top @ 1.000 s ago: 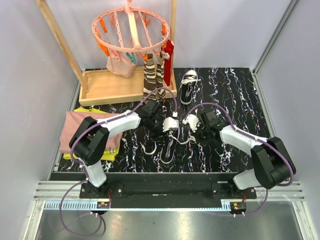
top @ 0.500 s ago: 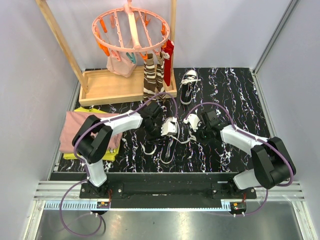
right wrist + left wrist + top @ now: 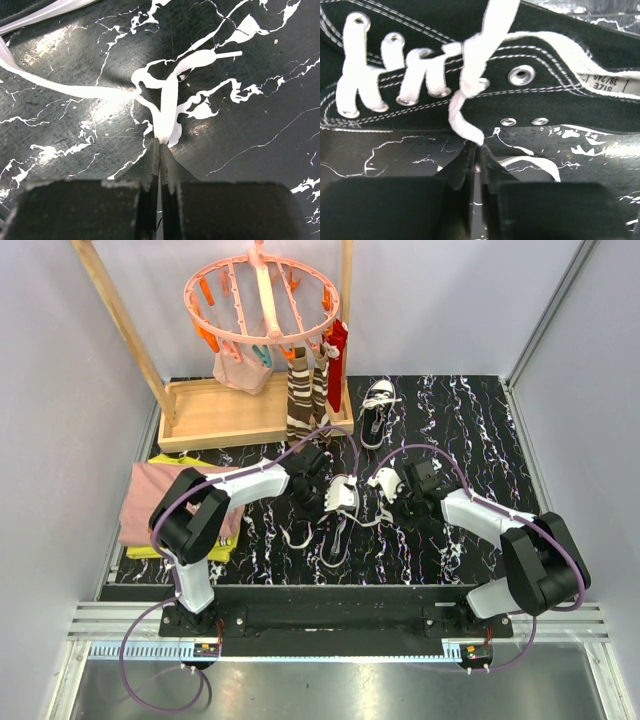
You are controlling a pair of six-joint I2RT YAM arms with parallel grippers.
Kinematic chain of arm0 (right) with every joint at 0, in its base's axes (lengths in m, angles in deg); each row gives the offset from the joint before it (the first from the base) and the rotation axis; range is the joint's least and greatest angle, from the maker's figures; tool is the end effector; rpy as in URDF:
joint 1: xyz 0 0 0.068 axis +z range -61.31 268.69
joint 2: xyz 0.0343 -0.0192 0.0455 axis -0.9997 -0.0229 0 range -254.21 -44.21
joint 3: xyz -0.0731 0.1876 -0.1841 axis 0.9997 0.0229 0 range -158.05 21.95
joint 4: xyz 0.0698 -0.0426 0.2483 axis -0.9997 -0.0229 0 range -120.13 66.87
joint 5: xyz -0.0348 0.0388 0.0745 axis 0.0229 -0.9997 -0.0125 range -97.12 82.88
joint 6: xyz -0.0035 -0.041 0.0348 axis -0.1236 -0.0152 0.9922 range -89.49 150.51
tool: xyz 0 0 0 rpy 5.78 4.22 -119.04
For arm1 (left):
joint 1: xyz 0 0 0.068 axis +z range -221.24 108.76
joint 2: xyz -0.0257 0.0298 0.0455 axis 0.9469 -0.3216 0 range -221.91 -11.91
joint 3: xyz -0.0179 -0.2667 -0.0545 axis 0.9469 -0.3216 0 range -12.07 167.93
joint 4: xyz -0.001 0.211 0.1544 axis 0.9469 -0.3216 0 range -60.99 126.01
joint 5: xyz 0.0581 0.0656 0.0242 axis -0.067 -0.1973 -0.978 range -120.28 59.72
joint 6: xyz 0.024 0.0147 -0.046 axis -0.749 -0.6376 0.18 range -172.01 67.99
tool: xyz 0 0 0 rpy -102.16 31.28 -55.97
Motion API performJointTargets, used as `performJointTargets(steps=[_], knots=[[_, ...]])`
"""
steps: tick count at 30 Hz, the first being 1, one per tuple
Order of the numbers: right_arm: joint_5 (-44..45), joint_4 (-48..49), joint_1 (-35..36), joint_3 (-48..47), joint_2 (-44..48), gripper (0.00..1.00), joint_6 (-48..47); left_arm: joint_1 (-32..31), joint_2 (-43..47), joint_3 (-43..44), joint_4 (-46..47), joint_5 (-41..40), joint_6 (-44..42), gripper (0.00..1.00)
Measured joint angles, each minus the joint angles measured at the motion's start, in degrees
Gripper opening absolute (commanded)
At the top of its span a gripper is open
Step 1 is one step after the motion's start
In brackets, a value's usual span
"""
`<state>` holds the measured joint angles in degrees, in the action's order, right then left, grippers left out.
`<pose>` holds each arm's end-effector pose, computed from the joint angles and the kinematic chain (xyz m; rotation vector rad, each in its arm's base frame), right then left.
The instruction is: Tie the shoes
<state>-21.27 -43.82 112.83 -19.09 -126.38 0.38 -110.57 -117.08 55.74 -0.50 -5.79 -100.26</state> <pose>0.2330 0.1139 0.1634 -1.2698 2.2978 0.2908 0.2611 -0.2331 0.1651 1.9820 1.9442 -0.5698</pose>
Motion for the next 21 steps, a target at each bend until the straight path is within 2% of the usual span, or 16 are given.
performJointTargets(steps=[6,11,14,21], knots=[[-0.04,-0.15,-0.39,0.00,0.70,0.00,0.31,0.50,2.05,-1.25,0.76,2.12,0.52,0.00],[-0.07,-0.22,-0.66,-0.48,3.65,0.00,1.55,2.25,13.84,-5.18,4.13,8.17,4.09,0.00],[-0.07,-0.17,-0.72,-1.16,4.57,0.00,2.16,2.29,18.01,-5.81,7.58,11.69,7.34,0.00],[-0.57,-0.52,-1.03,-3.63,6.10,0.00,4.85,2.16,18.73,-9.94,15.76,15.30,15.47,0.00]])
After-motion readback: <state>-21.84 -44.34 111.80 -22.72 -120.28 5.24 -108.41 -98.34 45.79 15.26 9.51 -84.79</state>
